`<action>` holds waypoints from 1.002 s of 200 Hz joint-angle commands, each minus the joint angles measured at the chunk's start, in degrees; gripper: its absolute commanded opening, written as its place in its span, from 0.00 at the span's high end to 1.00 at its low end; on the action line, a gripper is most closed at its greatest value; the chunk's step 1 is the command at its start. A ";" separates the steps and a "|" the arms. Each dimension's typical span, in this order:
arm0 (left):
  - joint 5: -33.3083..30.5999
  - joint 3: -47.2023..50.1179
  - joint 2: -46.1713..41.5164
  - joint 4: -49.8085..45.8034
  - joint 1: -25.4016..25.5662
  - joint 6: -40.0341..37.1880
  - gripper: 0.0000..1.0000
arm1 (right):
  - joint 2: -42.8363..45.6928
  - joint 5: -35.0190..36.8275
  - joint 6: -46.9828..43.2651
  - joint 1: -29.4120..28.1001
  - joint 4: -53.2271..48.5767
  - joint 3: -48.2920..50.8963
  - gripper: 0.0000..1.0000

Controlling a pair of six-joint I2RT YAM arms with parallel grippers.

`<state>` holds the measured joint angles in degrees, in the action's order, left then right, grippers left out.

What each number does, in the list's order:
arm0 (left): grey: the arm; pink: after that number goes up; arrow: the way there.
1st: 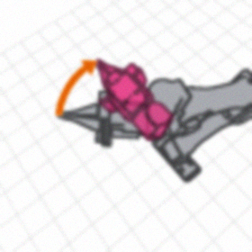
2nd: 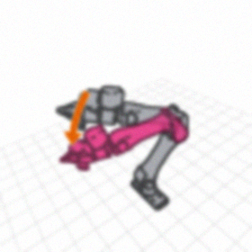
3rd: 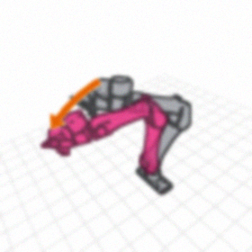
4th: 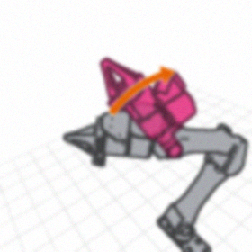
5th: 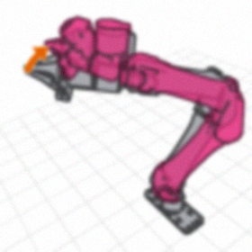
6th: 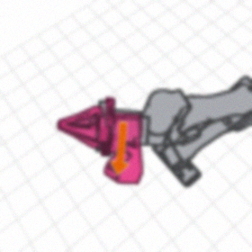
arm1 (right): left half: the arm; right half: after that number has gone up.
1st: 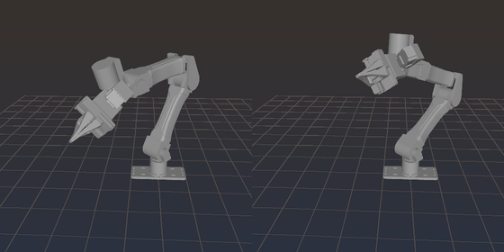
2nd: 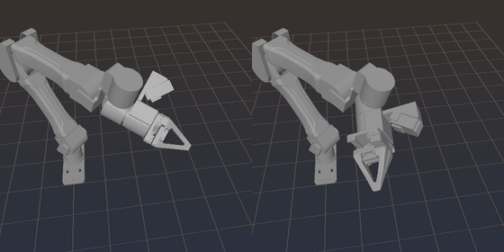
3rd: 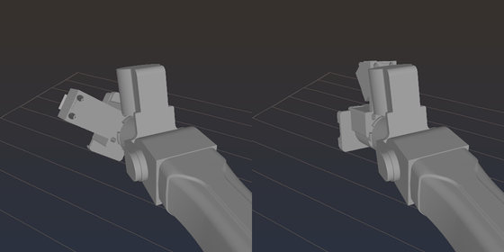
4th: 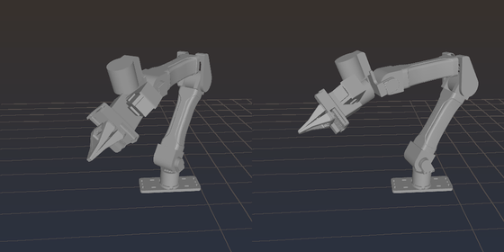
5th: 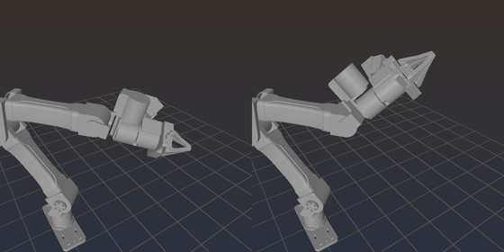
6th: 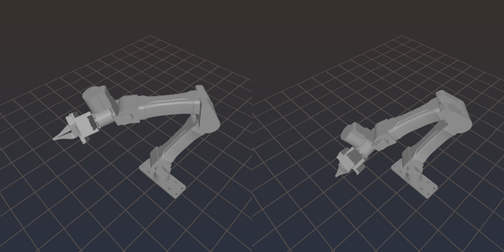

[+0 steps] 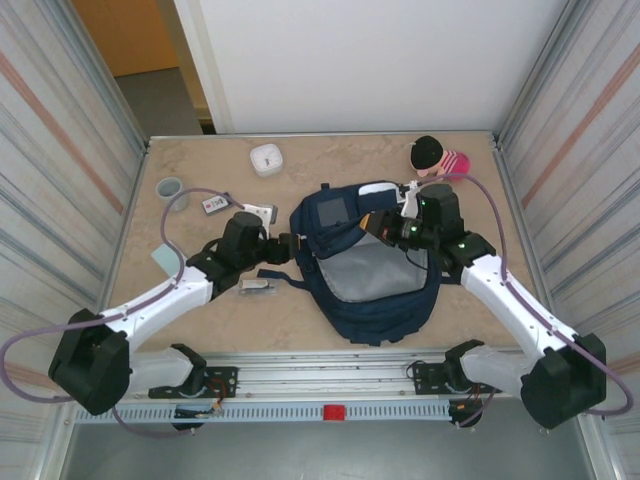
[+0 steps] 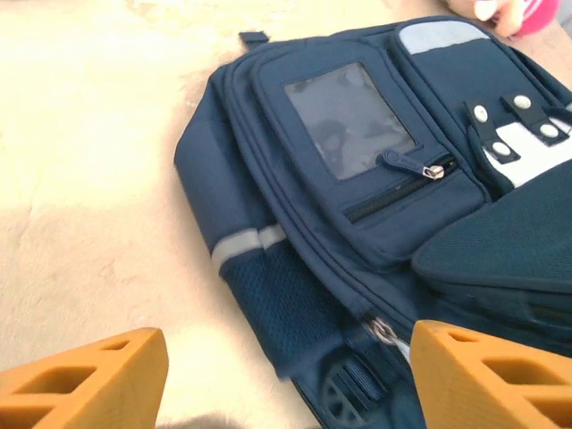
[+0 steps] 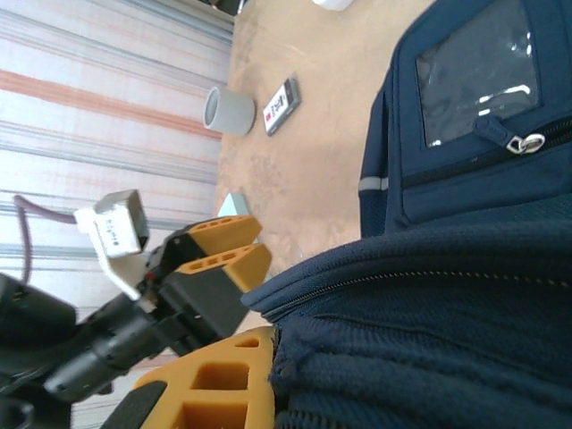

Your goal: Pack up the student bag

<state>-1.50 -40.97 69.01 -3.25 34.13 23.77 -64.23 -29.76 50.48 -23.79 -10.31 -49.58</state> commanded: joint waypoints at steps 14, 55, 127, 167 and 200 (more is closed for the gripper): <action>-2.85 -1.88 -3.07 -12.84 -2.34 5.20 0.20 | 0.43 5.61 -3.16 -2.49 -1.77 0.34 0.67; 0.54 -2.64 -3.26 -21.25 -14.69 9.99 0.09 | 5.42 13.99 -9.00 -7.07 -25.46 -4.17 0.28; -1.37 -3.41 -3.52 -32.47 -33.60 11.52 0.01 | 11.36 17.04 -13.65 -15.76 -40.83 -9.02 0.27; -3.17 -3.93 -2.18 -34.63 -41.90 7.58 0.01 | 8.06 12.37 -16.05 -16.85 -29.30 -6.89 0.27; -3.92 -4.61 2.20 -34.93 -43.09 6.29 0.01 | 1.02 8.80 -18.24 -17.33 -23.94 -7.61 0.26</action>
<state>-3.73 -43.90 68.73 -36.25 -8.71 32.16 -59.44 -17.32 35.57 -40.47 -39.90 -57.17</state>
